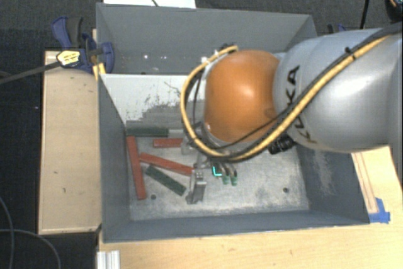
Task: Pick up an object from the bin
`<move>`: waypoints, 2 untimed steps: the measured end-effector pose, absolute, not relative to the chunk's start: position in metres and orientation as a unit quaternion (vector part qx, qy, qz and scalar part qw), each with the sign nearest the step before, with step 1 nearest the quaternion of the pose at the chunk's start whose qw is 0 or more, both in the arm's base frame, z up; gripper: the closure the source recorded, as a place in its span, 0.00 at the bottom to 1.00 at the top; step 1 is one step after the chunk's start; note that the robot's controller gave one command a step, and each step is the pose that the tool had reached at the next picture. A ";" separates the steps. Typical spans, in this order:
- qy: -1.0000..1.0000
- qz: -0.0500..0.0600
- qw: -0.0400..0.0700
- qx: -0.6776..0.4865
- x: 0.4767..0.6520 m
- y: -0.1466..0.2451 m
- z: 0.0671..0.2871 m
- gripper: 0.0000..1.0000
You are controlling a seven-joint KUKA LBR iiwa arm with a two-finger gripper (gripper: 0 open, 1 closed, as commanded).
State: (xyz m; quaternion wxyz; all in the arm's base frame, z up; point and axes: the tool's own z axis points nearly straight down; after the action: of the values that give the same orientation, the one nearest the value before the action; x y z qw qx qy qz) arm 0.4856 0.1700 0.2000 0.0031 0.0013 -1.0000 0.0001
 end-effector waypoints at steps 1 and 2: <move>-1.000 0.000 0.000 0.014 0.577 0.143 0.066 0.00; -0.998 0.000 0.000 -0.062 0.530 0.139 0.070 0.00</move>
Offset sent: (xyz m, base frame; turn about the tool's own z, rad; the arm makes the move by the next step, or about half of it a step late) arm 0.0907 -0.0256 -0.1300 -0.0280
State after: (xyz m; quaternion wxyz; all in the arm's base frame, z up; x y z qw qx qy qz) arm 0.5296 0.1389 0.0702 0.0001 -0.0617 -0.9981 -0.0004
